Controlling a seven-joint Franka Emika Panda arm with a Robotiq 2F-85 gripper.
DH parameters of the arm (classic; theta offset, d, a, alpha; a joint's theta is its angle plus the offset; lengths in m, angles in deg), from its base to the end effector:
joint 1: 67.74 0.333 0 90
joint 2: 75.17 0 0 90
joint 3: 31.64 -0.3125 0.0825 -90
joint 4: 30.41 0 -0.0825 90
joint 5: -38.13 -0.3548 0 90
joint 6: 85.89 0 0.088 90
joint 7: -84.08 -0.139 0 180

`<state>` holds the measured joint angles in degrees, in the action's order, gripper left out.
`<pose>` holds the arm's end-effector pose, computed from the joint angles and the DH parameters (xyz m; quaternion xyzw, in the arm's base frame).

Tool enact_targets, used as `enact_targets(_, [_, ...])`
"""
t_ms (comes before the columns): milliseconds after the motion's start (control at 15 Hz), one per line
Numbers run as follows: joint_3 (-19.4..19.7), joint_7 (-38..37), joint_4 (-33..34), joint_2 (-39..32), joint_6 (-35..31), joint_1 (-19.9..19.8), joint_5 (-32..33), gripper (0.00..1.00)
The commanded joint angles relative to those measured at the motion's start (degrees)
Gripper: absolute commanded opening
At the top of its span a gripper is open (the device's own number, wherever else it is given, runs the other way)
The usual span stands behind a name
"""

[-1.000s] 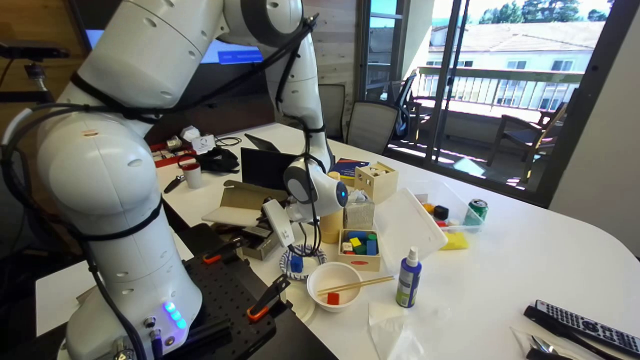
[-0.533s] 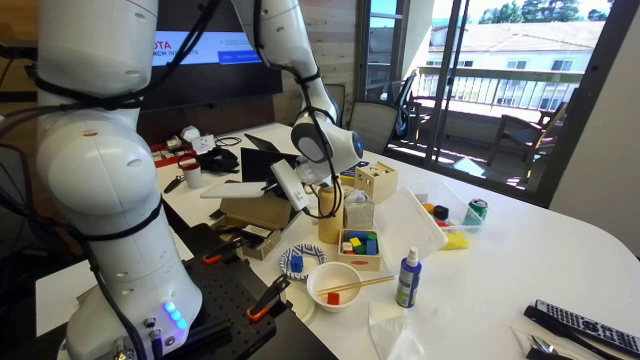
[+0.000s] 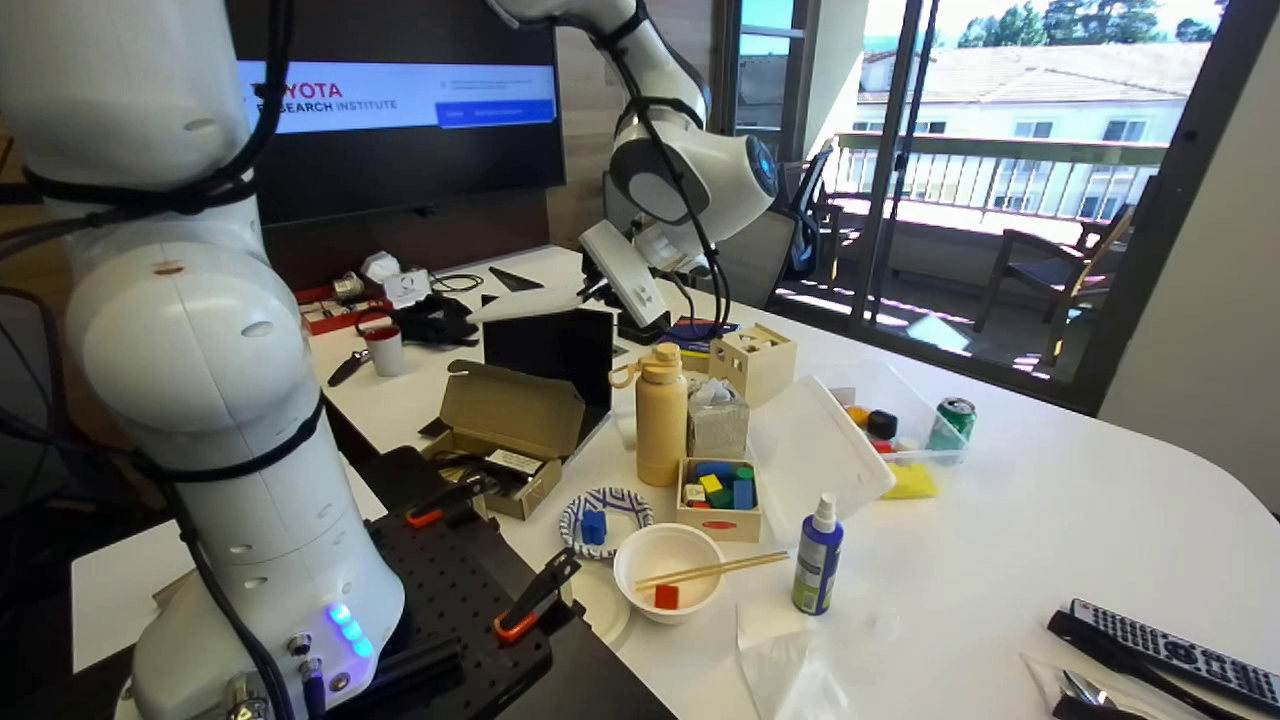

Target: Remove the foam cover from the box

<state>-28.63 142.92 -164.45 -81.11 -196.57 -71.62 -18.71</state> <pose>0.4554 0.0283 0.2808 -0.8867 -0.1253 -0.0232 0.4445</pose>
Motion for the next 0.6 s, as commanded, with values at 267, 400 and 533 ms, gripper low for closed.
enact_targets(267, [-1.7, -4.1, 13.3, -10.6, -13.8, 1.5, -5.5, 0.01])
enact_targets(400, [-2.6, -4.0, 16.5, -14.3, -19.8, 2.3, -6.0, 0.01])
enact_targets(533, [-3.5, -4.3, 19.9, -18.2, -24.5, 2.7, -5.8, 0.01])
